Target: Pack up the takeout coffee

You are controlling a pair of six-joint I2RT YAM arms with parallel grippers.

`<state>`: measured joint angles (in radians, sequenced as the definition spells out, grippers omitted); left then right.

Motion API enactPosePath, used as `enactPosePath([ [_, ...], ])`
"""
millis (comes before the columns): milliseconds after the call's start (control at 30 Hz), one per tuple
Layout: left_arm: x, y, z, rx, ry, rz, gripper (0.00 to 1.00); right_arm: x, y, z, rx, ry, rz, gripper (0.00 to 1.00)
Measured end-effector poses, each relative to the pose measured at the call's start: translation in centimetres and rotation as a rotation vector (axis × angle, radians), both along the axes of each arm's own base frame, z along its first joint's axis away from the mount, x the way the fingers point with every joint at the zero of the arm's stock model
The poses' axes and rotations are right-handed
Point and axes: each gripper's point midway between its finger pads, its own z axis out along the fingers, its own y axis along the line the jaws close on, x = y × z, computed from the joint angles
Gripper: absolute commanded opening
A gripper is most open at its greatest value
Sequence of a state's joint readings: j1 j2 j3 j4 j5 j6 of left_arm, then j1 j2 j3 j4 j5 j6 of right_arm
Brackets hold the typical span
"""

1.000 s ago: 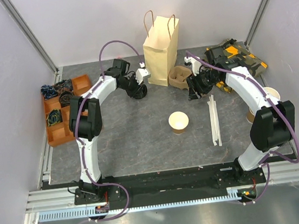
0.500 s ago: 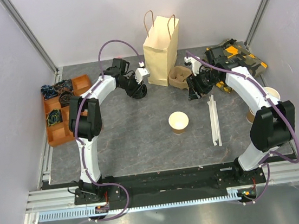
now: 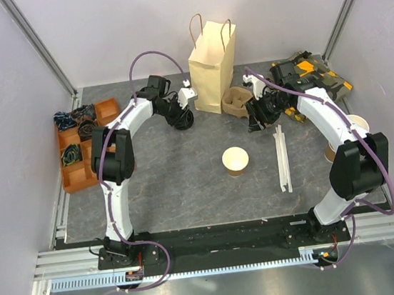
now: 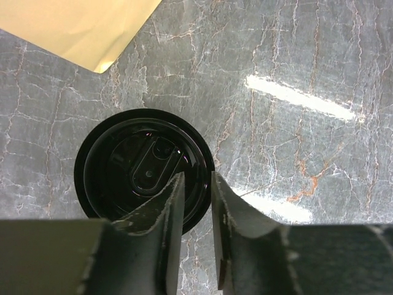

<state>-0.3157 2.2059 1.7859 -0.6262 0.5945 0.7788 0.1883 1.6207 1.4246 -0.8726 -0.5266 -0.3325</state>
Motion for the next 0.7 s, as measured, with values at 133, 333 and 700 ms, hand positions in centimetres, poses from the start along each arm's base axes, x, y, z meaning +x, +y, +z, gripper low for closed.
enactPosePath([
  [133,-0.1,0.0,-0.5,0.003,0.01,0.001,0.41,0.0,0.0,0.0,0.0,0.0,0.0,0.63],
  [333,-0.1,0.2,-1.2,0.015,0.021,0.007,0.32,0.0,0.0,0.0,0.0,0.0,0.0,0.63],
  [700,0.0,0.2,-1.3,0.018,0.025,0.009,0.09,0.0,0.0,0.0,0.0,0.0,0.0,0.63],
])
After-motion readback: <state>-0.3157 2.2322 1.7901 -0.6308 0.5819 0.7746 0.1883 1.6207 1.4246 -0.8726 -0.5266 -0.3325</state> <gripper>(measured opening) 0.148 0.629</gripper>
